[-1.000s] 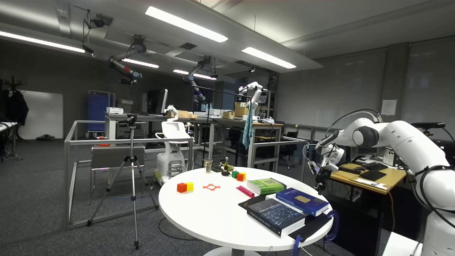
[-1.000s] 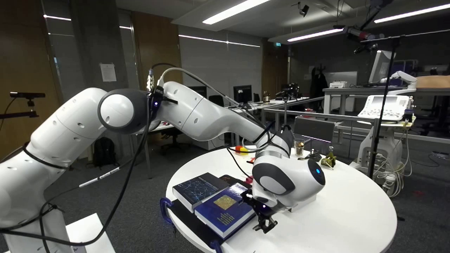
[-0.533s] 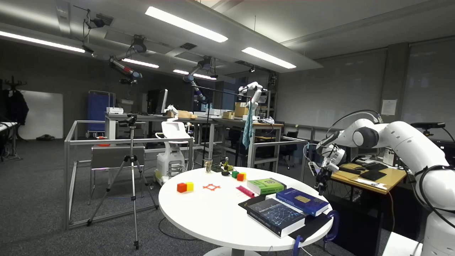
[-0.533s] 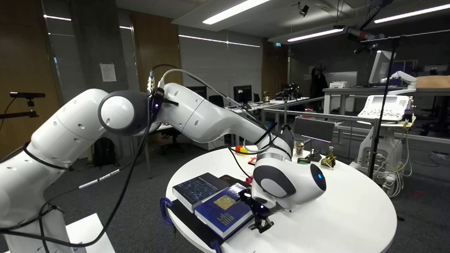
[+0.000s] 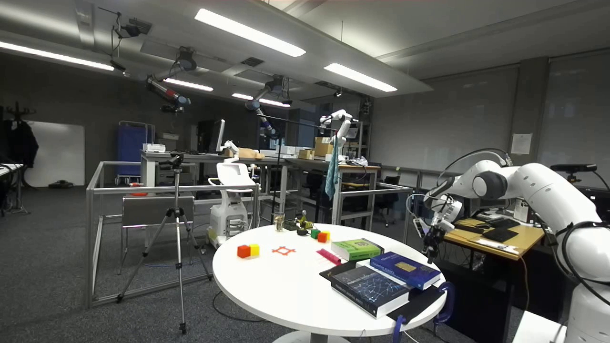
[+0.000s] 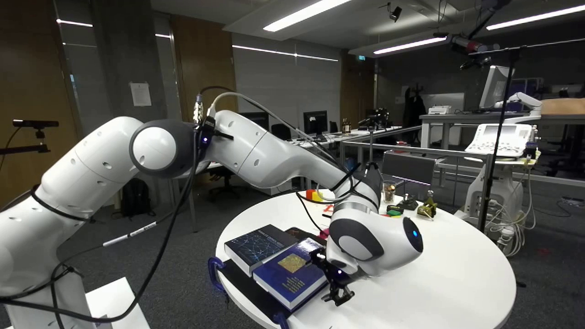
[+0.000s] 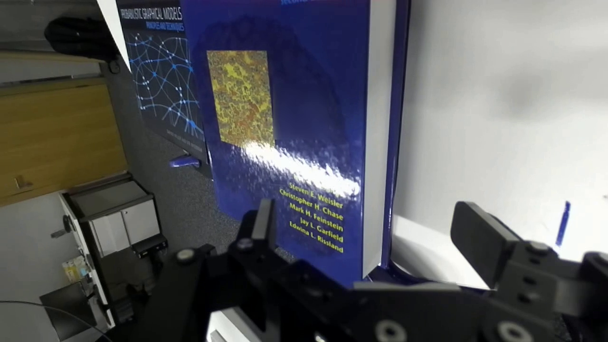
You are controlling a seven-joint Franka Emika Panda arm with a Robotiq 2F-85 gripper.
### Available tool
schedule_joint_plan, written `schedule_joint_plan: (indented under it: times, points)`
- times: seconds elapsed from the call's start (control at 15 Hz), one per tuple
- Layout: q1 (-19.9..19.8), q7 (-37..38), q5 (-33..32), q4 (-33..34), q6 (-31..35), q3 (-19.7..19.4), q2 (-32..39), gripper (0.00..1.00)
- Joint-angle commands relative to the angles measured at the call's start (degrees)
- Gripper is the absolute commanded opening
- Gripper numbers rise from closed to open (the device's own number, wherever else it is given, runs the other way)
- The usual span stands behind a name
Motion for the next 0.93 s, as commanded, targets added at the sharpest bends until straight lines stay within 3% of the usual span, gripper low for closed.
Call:
schedule_joint_plan:
  times: [0.0, 0.47, 0.87]
  points:
    - [-1.75, -0.74, 1.65, 2.15, -3.35, 1.35, 1.68, 1.0]
    - [-2.99, 0.42, 7.49, 4.42, -8.92, 2.13, 3.82, 1.0]
    - [-4.06, 0.24, 9.86, 6.93, -9.69, 1.98, 6.15, 1.0]
